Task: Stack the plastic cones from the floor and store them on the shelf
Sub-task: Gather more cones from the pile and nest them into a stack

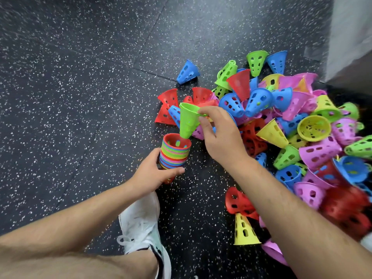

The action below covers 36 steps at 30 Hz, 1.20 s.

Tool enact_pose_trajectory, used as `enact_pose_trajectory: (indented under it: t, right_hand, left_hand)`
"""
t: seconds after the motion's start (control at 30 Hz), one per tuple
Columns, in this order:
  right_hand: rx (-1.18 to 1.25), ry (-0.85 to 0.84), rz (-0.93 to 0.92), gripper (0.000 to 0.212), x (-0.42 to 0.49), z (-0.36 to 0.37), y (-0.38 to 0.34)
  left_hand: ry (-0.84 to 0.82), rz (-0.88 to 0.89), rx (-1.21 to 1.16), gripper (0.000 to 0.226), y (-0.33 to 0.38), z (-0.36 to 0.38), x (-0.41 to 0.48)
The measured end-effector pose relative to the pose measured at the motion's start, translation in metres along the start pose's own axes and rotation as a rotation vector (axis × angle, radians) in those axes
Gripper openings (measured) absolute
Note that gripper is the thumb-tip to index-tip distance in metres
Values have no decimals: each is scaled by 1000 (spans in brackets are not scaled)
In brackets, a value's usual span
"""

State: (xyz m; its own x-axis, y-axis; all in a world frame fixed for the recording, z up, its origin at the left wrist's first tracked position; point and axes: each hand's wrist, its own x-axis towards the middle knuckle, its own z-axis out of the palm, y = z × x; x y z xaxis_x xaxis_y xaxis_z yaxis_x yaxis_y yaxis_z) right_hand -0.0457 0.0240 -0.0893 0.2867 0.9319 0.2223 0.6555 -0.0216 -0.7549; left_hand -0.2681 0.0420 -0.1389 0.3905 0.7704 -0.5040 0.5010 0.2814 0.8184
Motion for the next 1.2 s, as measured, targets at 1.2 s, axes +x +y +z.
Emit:
enact_pose_trajectory:
  t: [1.2]
  right_hand:
    - [-532,-339,320,22,-38,-42,79]
  left_hand:
    - [-170,12,144,70,38,70,16]
